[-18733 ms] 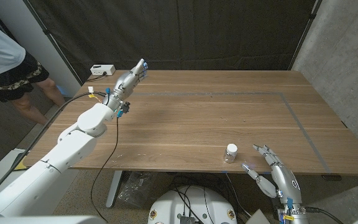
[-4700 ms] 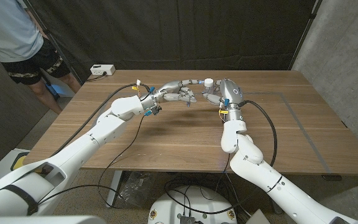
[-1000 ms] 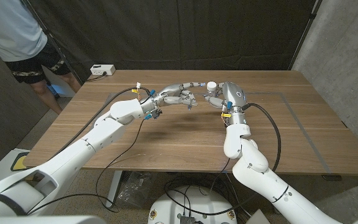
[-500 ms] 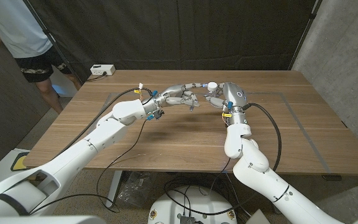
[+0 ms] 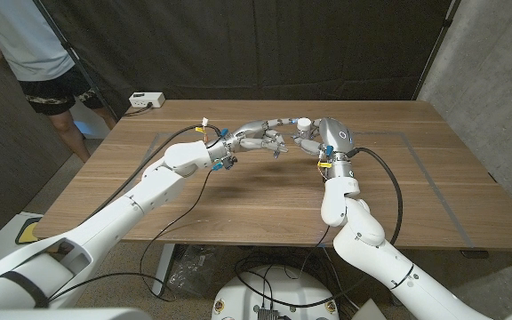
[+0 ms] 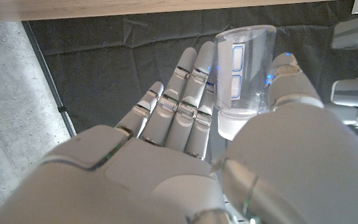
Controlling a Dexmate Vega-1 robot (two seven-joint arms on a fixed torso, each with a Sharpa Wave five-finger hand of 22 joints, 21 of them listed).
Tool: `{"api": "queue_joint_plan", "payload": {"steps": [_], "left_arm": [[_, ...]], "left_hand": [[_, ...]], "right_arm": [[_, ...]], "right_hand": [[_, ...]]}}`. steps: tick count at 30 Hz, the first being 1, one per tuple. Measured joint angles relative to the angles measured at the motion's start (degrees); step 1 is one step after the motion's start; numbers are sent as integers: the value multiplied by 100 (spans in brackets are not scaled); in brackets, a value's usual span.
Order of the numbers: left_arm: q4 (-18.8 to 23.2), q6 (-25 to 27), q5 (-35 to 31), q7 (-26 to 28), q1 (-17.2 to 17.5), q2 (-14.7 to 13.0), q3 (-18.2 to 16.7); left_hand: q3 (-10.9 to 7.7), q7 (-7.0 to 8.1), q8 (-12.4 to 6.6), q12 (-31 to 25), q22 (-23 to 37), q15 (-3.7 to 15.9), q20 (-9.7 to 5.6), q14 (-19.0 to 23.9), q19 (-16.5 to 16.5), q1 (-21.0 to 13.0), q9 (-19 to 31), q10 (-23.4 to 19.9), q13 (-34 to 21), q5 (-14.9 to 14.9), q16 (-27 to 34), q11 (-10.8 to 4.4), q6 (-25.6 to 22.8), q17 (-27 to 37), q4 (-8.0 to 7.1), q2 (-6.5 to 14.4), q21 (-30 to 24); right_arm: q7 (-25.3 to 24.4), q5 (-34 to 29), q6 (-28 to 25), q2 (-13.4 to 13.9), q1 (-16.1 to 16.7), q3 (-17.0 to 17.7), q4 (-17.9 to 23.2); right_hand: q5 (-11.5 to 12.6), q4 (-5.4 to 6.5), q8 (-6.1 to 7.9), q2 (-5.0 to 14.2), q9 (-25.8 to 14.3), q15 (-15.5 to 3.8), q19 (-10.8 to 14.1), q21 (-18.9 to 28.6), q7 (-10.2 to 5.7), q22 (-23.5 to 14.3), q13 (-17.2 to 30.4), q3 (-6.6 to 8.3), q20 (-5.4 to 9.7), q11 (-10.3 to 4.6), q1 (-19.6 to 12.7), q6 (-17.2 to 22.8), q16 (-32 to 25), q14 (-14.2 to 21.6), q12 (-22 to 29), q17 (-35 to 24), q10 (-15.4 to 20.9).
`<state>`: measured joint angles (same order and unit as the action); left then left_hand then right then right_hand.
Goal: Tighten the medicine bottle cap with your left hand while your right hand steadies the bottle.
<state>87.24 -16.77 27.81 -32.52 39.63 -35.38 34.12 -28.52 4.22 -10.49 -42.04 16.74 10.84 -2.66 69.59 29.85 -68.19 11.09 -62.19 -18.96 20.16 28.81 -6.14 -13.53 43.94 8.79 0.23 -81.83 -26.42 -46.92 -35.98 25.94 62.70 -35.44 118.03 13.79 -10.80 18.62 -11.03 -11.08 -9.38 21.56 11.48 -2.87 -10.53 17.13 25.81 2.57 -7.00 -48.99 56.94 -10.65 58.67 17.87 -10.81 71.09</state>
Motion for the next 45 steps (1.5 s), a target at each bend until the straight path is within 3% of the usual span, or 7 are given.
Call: {"api": "queue_joint_plan", "payload": {"steps": [45], "left_arm": [[-299,-51,-140,-415,-335,214,194]], "left_hand": [[-61,-16,-27,-14,-353,-30,0,30,-61,14,10,1,0,-9,-45,-1,56,26,13,-14,-274]], "right_arm": [[21,-119,3,-9,9,-139,12]], "right_hand": [[-54,-17,-14,-6,3,-5,25,45,-19,0,64,17,-18,-24,-6,21,0,25,20,5,-24]]}}
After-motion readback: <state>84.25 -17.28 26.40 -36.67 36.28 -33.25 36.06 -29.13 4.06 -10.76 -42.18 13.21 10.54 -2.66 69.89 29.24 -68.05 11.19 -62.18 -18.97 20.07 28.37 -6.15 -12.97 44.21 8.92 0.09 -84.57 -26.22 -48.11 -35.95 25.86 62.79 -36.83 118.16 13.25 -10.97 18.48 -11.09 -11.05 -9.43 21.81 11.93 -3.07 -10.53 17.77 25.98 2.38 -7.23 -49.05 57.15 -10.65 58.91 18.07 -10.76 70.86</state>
